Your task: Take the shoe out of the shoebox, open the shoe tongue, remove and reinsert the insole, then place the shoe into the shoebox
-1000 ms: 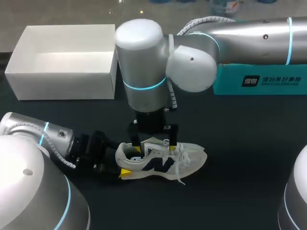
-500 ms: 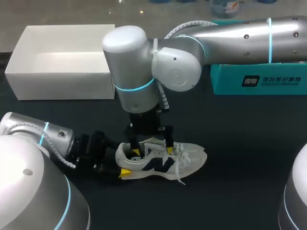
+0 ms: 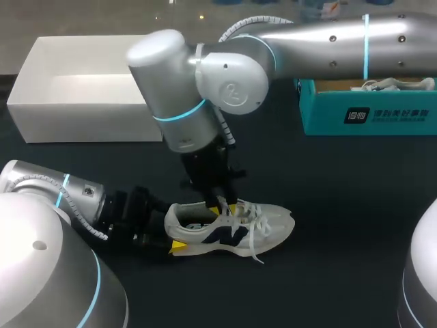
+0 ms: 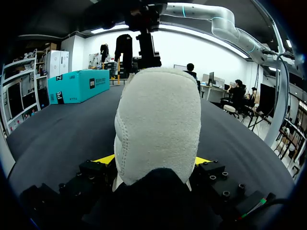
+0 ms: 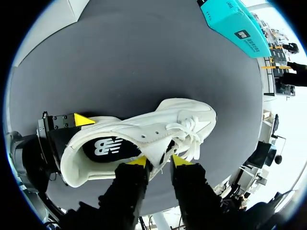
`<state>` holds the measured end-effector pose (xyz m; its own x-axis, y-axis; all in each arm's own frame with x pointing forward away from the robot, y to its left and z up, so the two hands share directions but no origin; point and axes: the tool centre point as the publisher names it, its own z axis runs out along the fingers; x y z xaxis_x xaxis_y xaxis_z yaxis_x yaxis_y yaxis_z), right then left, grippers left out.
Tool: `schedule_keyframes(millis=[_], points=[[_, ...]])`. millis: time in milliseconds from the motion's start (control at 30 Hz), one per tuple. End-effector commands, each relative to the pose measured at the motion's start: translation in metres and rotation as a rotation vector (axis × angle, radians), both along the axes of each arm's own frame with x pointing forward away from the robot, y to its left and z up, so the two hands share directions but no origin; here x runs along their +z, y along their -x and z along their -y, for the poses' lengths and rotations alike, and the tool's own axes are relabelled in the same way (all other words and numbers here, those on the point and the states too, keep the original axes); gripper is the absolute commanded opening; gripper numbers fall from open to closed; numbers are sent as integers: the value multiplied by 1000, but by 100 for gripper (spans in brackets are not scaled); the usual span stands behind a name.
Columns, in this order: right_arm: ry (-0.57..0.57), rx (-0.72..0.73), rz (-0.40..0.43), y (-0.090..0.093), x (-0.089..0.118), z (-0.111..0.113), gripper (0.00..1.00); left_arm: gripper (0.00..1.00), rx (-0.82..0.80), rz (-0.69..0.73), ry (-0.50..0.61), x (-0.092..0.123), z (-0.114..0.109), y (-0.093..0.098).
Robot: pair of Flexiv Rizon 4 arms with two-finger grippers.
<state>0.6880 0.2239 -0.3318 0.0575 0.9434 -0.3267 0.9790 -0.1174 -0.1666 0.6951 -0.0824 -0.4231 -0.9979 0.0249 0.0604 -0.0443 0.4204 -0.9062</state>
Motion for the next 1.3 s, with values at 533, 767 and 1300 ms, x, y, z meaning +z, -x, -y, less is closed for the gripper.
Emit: schedule_keyframes(millis=[533,767,1300], points=[[-3,-342,183,11,22,68,0,0,3,2,0,-2,1,1],[3,-374,164,7,14,95,0,0,3,2,0,-2,1,1],[-71,-414,120,0,-41,100,0,0,3,2,0,-2,1,1]])
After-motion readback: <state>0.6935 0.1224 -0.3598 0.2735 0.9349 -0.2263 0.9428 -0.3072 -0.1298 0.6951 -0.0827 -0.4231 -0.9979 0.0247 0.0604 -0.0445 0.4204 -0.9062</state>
